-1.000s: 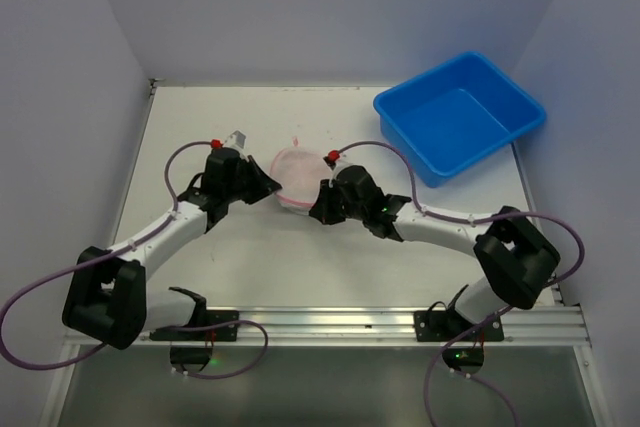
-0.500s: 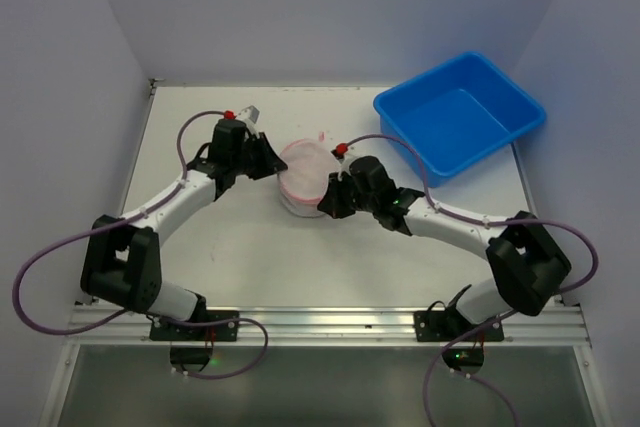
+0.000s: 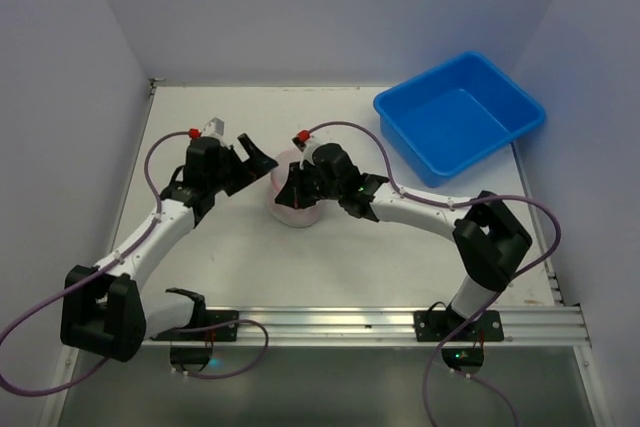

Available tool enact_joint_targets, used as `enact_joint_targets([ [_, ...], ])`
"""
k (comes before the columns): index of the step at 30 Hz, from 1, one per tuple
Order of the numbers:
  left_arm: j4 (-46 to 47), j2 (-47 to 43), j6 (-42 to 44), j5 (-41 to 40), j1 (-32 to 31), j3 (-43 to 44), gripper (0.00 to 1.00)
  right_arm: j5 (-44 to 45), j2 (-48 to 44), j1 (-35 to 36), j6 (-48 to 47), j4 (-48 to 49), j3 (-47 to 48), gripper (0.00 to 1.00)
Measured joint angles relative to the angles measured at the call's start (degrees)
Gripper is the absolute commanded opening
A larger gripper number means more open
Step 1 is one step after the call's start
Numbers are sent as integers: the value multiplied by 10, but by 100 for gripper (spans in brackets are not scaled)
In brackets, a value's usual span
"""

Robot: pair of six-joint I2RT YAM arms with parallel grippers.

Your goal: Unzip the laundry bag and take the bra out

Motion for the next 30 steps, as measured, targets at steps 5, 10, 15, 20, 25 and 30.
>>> enact_joint_targets([
  [5, 23, -28, -40, 13, -2, -67, 80, 0, 17, 2, 4, 2, 0, 0],
  [10, 40, -15, -63, 24, -17, -82, 45, 5, 27, 9, 4, 2, 0, 0],
  [15, 70, -8, -77, 31, -36, -82, 0, 10, 28, 13, 0, -1, -1, 0],
  [20, 73, -7, -73, 36, -36, -82, 0, 14, 8, 9, -28, -13, -40, 0],
  [25, 61, -11, -51, 37, -23, -87, 0, 13, -54, -40, -61, -53, -116, 0],
  [30, 43, -19, -20, 85, -17, -92, 0, -24, -93, -185, -75, -62, -157, 0],
])
